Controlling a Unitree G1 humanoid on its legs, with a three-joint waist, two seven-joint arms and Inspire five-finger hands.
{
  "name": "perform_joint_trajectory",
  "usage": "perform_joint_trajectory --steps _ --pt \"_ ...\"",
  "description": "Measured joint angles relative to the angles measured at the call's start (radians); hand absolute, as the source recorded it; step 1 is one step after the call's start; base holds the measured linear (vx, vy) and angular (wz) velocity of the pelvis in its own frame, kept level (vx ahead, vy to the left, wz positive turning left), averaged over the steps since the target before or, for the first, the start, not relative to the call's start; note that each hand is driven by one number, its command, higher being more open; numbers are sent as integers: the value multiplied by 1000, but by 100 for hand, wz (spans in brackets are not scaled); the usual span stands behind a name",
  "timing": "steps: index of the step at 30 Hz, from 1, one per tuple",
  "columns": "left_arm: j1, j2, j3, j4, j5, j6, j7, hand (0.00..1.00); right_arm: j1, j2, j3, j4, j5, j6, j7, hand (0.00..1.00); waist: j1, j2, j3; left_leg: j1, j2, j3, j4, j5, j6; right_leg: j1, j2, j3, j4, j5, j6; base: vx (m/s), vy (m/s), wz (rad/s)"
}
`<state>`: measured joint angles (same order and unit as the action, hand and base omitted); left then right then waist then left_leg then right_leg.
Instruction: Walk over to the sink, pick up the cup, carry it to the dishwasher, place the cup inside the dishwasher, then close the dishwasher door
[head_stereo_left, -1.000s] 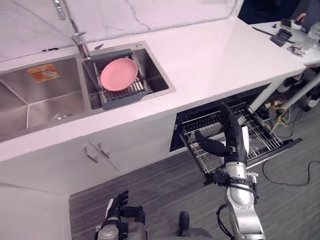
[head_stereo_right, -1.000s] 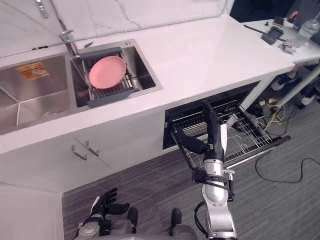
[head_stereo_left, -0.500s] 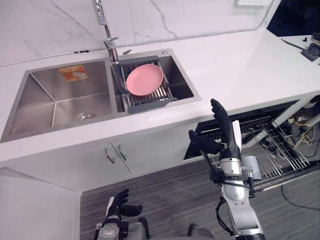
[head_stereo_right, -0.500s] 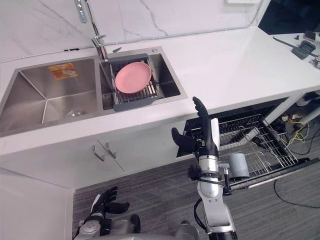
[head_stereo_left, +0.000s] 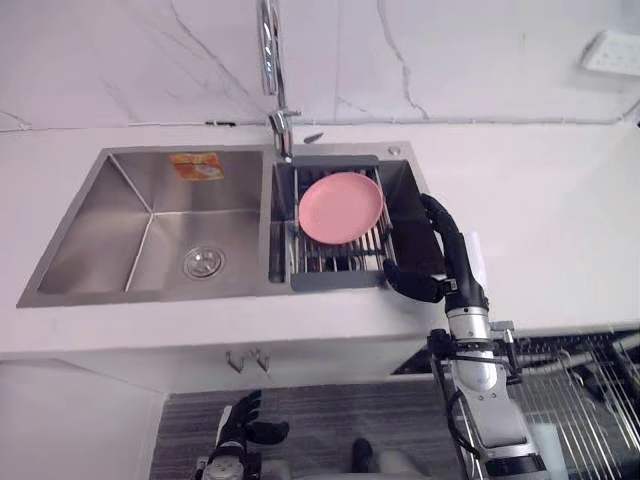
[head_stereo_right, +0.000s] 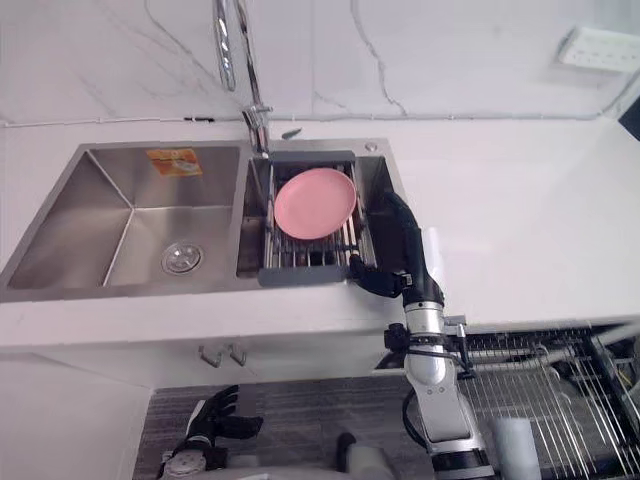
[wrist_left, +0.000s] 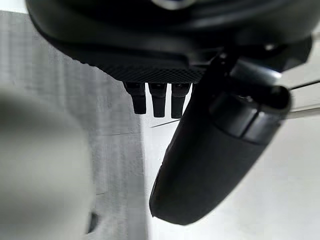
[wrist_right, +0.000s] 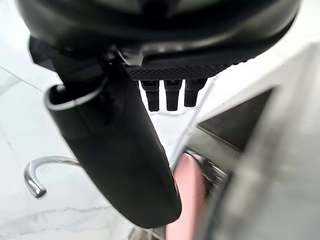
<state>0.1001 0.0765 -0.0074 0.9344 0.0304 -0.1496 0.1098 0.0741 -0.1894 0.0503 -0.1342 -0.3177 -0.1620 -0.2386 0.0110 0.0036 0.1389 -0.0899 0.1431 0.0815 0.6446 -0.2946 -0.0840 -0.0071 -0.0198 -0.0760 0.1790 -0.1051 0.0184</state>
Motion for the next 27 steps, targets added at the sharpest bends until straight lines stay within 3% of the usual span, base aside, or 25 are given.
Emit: perform_joint_trajectory --steps 2,3,4,7,11,20,21,27 --pt "0 0 0 -16 0 -3 -1 90 -10 2 -5 0 0 0 -3 90 4 0 8 -38 8 17 -21 -27 12 27 -11 7 -7 0 0 163 93 -5" --pt "2 0 0 -25 0 -4 -1 90 -13 1 -5 -1 0 0 -5 90 4 2 12 -63 8 19 -139 -7 14 33 -18 12 -7 -1 2 135 182 -12" --pt "1 -8 1 -32 -3 -1 -6 90 -14 -1 -6 -6 -1 -2 -4 90 8 20 24 -69 13 16 -248 120 22 47 -9 21 -6 -15 25 134 185 -13" --pt "-14 3 -2 -34 -3 7 -5 90 -14 -2 -3 -13 0 -3 -1 90 13 -9 39 -37 -54 26 -320 150 48 62 -63 51 -58 -20 37 100 147 11" --pt "-14 2 4 -30 -12 14 4 90 -14 1 -1 -13 -2 -4 7 90 19 1 44 -2 -70 30 -354 156 55 84 -77 71 -77 -9 54 51 72 3" --pt "-15 6 6 -2 -10 20 15 90 33 -1 -5 -4 -2 -5 12 90 -5 2 43 65 -62 53 -498 236 27 81 -57 97 -90 2 59 -13 -50 -9" --pt "-10 15 -20 16 1 4 10 90 54 -1 0 13 -1 -5 22 90 -2 -16 1 93 -67 50 -599 306 23 73 -51 102 -124 16 51 0 0 0" --pt "-9 14 -19 17 0 4 10 90 55 1 0 14 -2 -5 22 90 -2 -15 0 97 -68 50 -603 308 23 76 -52 101 -124 16 51 0 0 0"
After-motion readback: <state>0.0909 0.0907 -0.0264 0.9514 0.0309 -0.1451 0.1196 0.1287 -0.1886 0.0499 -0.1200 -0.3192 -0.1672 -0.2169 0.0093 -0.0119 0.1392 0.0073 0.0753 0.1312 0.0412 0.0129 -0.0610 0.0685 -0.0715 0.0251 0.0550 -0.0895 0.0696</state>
